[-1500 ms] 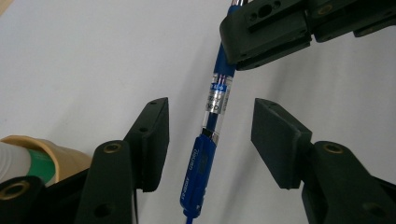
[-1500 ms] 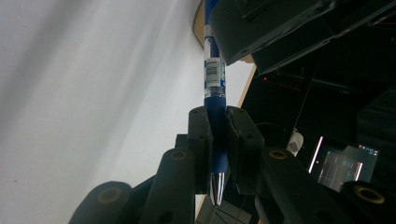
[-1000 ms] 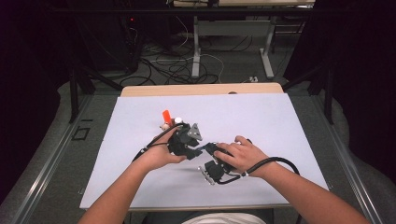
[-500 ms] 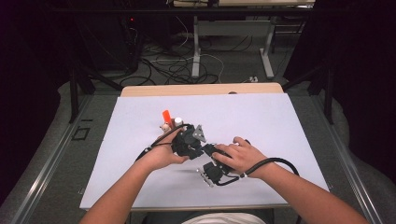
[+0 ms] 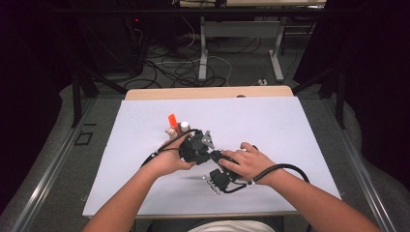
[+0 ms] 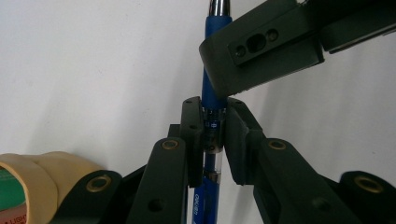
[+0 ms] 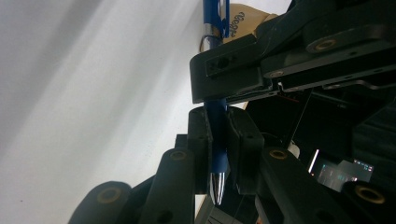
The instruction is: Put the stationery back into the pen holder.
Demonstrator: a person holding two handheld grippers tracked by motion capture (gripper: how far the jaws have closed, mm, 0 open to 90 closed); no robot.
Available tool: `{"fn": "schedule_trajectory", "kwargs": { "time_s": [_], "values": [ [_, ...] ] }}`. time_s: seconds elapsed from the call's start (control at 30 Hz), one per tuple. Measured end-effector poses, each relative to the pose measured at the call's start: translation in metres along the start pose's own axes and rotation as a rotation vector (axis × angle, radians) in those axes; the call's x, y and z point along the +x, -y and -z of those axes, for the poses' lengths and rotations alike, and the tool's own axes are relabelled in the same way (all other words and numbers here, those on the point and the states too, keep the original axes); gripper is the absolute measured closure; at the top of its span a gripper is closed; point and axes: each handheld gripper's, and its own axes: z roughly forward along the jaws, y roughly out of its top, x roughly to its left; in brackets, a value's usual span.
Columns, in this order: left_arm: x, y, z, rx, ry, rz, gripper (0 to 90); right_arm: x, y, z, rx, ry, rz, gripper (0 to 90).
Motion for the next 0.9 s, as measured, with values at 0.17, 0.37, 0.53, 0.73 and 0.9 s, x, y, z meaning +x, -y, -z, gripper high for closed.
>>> {"fn": "schedule_trajectory", "kwargs": {
  "time_s": [0.17,0.37,0.53,0.73,0.9],
  "values": [
    [0.0,0.0,0.0,0.0,0.0,-0.003,78.9,-0.003,-0.001,0.0,-0.003,-0.006,0.009,80.3],
    [0.005,0.002,-0.001,-0.003,-0.014,0.024,79.0,-0.003,0.002,-0.001,0.0,-0.002,-0.061,73.0],
    [0.009,0.004,0.001,-0.014,-0.031,0.048,79.0,-0.003,0.006,0.001,-0.004,0.013,-0.11,65.5],
    [0.015,0.006,0.004,-0.046,-0.026,0.085,78.9,-0.008,0.008,0.004,0.0,0.036,-0.173,57.9],
    [0.022,0.011,0.007,-0.079,-0.041,0.138,79.0,-0.011,0.011,0.006,-0.044,0.055,-0.31,52.1]
  ]
}}
